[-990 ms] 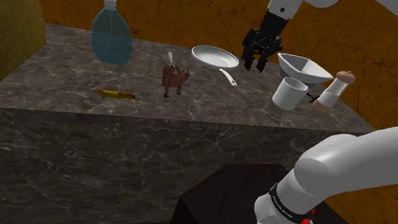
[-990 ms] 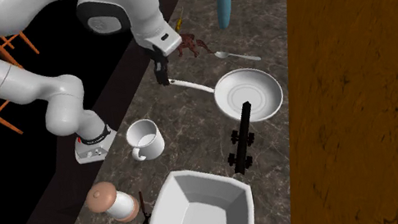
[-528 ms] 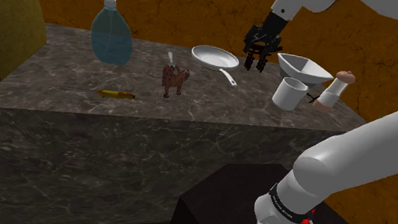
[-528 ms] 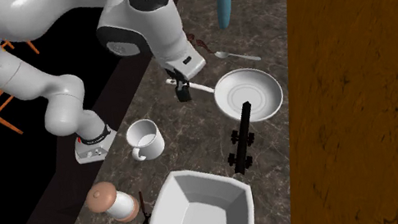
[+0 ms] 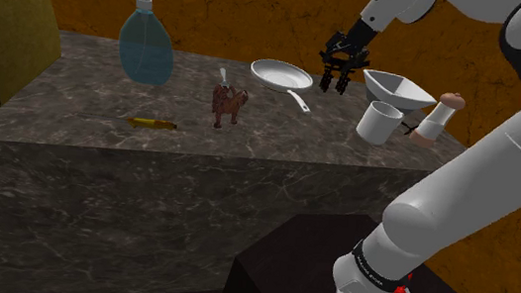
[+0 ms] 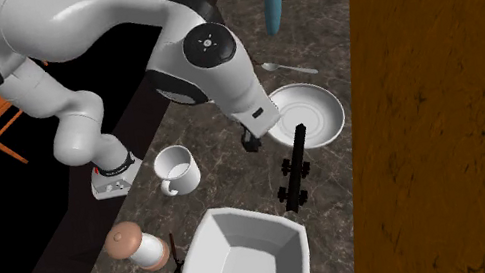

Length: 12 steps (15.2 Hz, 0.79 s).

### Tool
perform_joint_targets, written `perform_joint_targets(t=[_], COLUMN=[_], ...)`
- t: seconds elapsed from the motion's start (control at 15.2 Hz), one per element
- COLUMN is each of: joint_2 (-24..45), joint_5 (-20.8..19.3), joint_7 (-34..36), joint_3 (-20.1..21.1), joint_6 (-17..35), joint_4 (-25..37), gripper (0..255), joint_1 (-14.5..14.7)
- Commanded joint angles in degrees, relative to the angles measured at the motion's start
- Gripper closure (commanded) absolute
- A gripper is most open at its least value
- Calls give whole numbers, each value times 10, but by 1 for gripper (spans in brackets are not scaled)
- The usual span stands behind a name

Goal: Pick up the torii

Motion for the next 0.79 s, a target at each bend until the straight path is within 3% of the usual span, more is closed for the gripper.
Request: perform_joint_targets(t=[0.0,0.33,0.73], joint_2=[39,133,141], joint_5=[31,117,127], joint_7=[-21,-65,-81], joint_3=[-19,-52,-50], joint_6=[1,-4,29], joint_4=[36,121,92], gripper=[0,0,0], joint_1=[-9,-42,-43])
